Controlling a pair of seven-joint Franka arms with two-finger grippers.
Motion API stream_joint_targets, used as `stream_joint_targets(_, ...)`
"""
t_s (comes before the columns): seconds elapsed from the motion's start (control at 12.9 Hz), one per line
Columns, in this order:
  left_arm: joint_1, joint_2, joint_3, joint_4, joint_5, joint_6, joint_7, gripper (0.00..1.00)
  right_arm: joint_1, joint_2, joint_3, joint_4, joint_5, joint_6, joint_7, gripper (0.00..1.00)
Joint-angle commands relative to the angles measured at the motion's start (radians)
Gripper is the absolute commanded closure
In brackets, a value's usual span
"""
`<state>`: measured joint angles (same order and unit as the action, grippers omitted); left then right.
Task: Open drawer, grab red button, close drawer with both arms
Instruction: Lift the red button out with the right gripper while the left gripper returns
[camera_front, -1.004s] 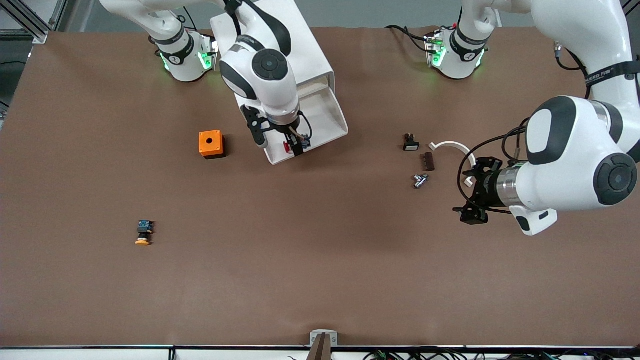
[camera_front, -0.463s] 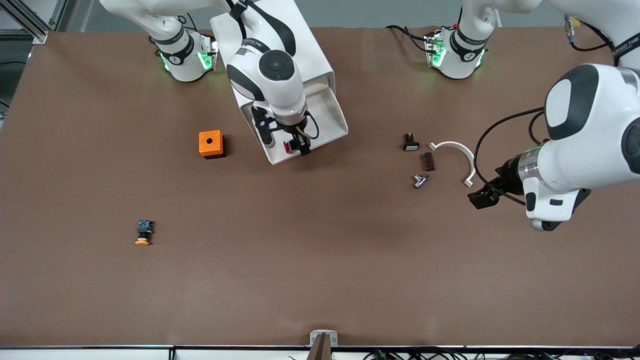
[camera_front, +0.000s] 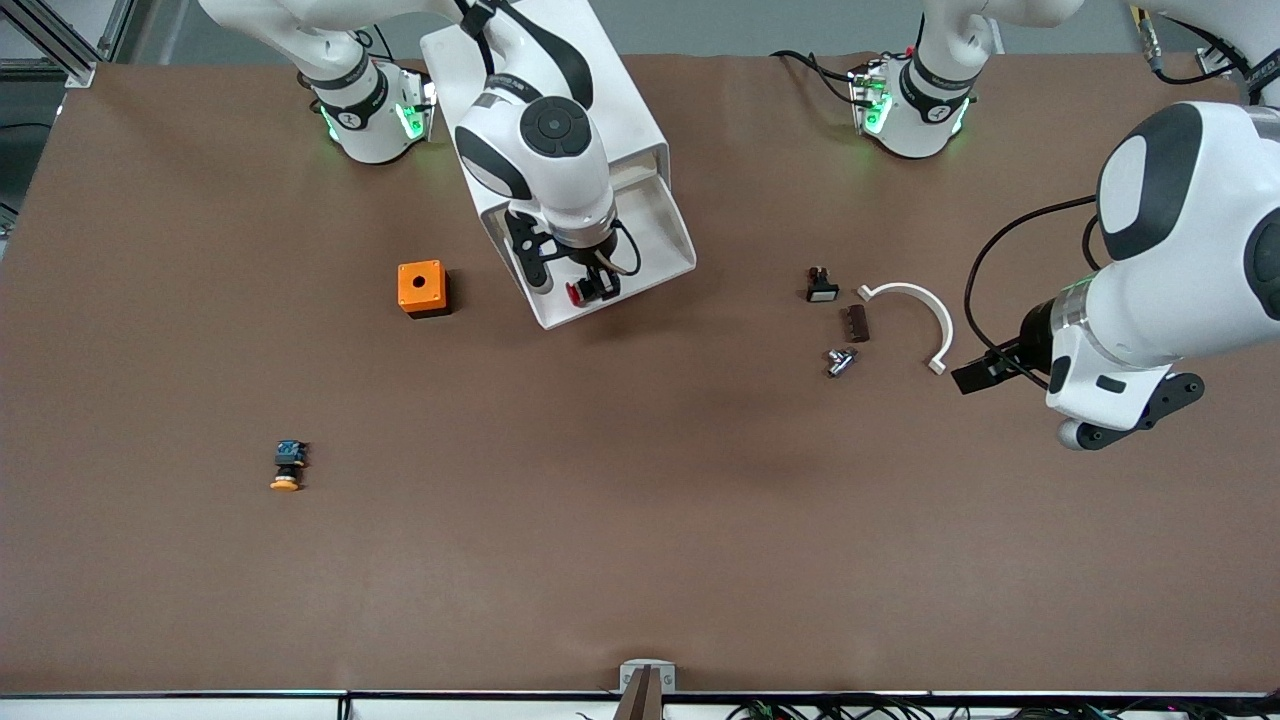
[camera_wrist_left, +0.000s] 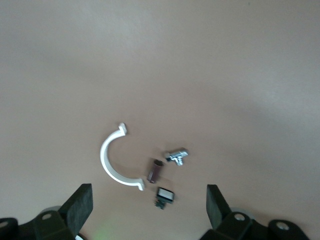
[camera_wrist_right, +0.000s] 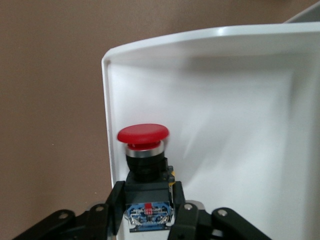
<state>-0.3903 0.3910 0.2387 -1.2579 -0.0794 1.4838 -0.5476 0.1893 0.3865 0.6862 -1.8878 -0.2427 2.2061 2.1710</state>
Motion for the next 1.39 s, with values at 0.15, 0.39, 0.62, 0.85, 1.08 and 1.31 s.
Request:
stream_joint_targets(0.15, -0.024, -0.034, -0.013, -0.028, 0.043, 0.021, 0.041, 0.00, -0.022, 0.011, 0.038, 0.082, -0.029, -0.072, -0.101, 0.99)
stream_joint_targets(0.39, -0.024, -0.018, -0.047, -0.037, 0.029, 0.068, 0.040, 0.00, -0.043, 0.009, 0.047, 0.191, -0.024, -0.239, -0.368, 0.99)
stream_joint_targets(0.62, -0.030, 0.028, -0.111, -0.037, 0.024, 0.147, 0.026, 0.00, -0.126, 0.008, 0.039, 0.223, -0.029, -0.281, -0.634, 0.99)
stream_joint_targets(0.85, -0.065, 0.117, -0.148, -0.035, 0.024, 0.220, 0.021, 0.00, -0.149, 0.008, -0.087, 0.248, -0.029, -0.287, -0.940, 0.99)
stream_joint_targets(1.08, -0.097, 0.207, -0.151, -0.037, 0.036, 0.298, 0.032, 0.00, -0.146, 0.014, -0.245, 0.250, -0.020, -0.279, -1.266, 0.99)
stream_joint_targets(1.31, -0.160, 0.314, -0.151, -0.038, 0.047, 0.383, 0.032, 0.00, -0.152, 0.051, -0.388, 0.250, 0.015, -0.243, -1.560, 0.99)
